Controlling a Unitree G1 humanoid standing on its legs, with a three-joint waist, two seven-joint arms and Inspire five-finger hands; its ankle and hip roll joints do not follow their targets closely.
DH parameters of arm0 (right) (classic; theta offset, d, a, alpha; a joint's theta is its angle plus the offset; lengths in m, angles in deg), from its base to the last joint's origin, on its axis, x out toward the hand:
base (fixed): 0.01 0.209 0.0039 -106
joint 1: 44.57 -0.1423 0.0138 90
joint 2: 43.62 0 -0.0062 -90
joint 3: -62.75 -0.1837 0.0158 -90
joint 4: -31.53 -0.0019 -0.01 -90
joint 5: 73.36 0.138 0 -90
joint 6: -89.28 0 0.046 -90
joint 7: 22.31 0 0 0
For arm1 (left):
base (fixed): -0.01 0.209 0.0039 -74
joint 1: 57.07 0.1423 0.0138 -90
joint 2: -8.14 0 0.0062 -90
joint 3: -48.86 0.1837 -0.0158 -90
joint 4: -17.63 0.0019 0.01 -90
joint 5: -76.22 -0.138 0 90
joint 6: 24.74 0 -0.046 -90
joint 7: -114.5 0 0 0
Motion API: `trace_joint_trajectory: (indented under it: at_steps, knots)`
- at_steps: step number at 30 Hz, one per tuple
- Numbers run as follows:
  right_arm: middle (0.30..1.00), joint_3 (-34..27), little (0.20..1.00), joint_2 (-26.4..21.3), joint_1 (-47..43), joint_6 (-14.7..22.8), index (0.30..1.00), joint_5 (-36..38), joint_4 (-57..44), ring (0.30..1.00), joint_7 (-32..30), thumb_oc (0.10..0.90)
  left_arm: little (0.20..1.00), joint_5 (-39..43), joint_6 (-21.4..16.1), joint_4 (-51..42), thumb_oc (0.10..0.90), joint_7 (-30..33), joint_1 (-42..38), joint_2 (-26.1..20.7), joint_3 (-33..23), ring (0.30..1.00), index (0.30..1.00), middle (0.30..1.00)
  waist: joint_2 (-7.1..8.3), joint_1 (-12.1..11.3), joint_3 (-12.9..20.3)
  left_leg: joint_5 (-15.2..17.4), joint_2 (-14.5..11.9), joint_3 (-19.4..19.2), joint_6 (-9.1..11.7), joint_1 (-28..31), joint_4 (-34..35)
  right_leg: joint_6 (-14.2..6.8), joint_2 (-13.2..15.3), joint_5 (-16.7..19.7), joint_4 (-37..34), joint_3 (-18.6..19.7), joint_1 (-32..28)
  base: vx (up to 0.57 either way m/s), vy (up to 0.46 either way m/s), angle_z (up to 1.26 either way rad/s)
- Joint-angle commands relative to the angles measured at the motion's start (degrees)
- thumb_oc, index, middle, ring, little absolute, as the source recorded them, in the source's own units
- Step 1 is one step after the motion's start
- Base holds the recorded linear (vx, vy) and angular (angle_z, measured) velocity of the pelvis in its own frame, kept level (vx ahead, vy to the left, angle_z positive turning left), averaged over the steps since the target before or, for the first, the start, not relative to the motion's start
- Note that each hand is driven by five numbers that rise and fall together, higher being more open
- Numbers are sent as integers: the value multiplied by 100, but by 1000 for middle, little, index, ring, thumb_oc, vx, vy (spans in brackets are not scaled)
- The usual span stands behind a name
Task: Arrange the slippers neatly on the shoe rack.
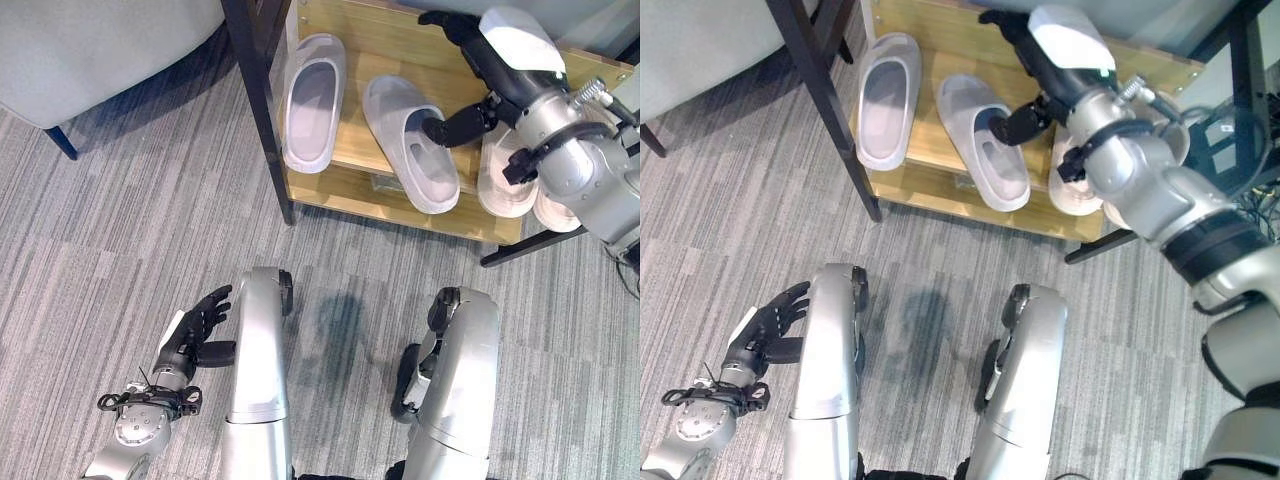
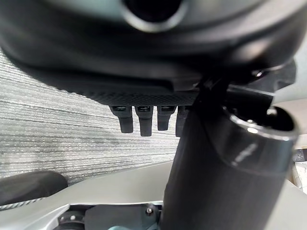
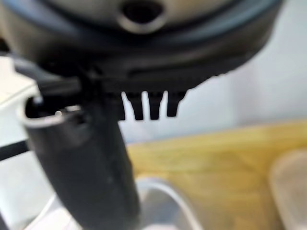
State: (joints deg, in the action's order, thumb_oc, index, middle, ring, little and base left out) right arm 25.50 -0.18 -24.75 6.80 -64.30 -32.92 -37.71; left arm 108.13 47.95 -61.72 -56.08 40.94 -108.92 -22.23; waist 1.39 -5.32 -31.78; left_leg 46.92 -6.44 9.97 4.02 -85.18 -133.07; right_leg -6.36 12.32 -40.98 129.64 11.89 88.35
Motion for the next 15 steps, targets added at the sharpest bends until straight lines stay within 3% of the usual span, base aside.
trace_joint_trajectory:
  at_steps: [1, 10, 15]
  knots:
    - [900, -816, 900, -354, -260, 292, 900, 713, -218, 900, -208, 800, 900, -163, 350, 707, 800, 589, -892, 355, -227, 900, 900, 900, 122, 199, 198, -79, -285, -580, -551, -478, 8, 922, 483, -100, 194, -362, 160, 0, 0, 0]
    - [900, -1736, 900, -577, 766, 438, 900, 1050, -544, 900, -313, 800, 900, -119, 325, 680, 800, 623, -944, 417, -325, 900, 900, 900, 138, 303, 198, -85, -287, -651, -551, -478, 66, 933, 492, -116, 157, -328, 160, -8, 9, -2]
    - [900, -1875, 900, -576, 968, 438, 900, 1126, -608, 900, -291, 800, 900, -129, 318, 722, 800, 643, -1026, 442, -327, 900, 900, 900, 138, 309, 198, -87, -304, -648, -549, -478, 75, 922, 483, -125, 141, -358, 160, 0, 0, 0]
